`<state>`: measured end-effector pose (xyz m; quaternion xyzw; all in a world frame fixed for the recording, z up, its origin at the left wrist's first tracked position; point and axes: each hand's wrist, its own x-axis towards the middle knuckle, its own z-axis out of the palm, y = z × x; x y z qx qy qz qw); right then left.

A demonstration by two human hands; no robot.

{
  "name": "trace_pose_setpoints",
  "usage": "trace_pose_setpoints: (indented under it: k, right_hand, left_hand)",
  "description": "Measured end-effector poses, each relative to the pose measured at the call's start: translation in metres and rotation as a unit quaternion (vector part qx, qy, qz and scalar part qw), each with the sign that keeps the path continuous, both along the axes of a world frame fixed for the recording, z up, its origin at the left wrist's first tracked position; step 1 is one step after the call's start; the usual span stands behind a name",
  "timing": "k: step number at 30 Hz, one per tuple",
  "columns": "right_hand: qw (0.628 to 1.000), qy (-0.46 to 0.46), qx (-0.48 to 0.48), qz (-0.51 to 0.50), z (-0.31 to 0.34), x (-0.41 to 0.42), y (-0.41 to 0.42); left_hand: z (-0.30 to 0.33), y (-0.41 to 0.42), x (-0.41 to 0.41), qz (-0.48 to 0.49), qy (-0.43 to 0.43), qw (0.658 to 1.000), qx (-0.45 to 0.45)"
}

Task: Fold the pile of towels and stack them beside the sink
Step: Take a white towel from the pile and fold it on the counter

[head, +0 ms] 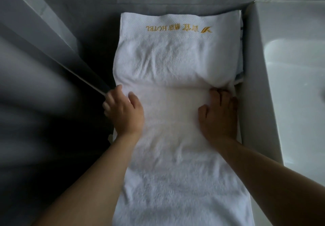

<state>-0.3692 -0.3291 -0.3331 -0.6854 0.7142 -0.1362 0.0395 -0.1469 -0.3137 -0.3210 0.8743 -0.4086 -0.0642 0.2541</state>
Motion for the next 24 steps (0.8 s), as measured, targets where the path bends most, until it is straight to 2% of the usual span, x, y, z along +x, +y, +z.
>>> trace_pose_setpoints:
  k: [2,3,7,8,10,12,14,15,17,24]
  right_hand:
    - [1.000,0.004,-0.002,-0.002,0.000,0.001,0.001]
    - [1.000,0.007,-0.004,-0.004,-0.001,0.001,0.001]
    - [1.000,0.006,-0.017,-0.009,-0.001,0.002,0.000]
    - [1.000,0.003,-0.023,-0.015,-0.002,0.002,0.000]
    - [0.999,-0.006,-0.040,-0.032,-0.003,0.002,0.000]
    - [0.998,-0.016,-0.048,-0.044,-0.004,0.003,0.001]
    - [0.998,-0.017,-0.047,-0.041,-0.004,0.002,0.001]
    - [0.998,-0.018,-0.043,-0.039,-0.004,0.002,0.002]
    - [0.998,-0.029,-0.039,-0.045,-0.004,0.002,0.000]
    - [0.987,-0.133,-0.053,-0.071,0.006,0.000,-0.001]
  left_hand:
    - [0.004,-0.013,0.009,0.070,0.073,0.993,0.061]
    - [0.004,-0.016,0.013,0.071,0.075,0.991,0.081]
    - [0.000,-0.018,0.021,0.040,-0.008,0.989,0.141]
    - [-0.001,-0.018,0.019,0.030,-0.044,0.990,0.131]
    - [-0.001,-0.015,0.005,-0.056,-0.132,0.989,0.046]
    - [-0.006,-0.006,-0.014,-0.214,-0.155,0.964,-0.024]
    - [-0.013,0.005,-0.030,-0.343,-0.131,0.929,0.042]
    - [-0.017,0.008,-0.032,-0.373,-0.130,0.914,0.090]
    - [-0.023,0.007,-0.031,-0.380,-0.146,0.904,0.130]
    - [-0.019,0.005,-0.033,-0.369,-0.159,0.908,0.117]
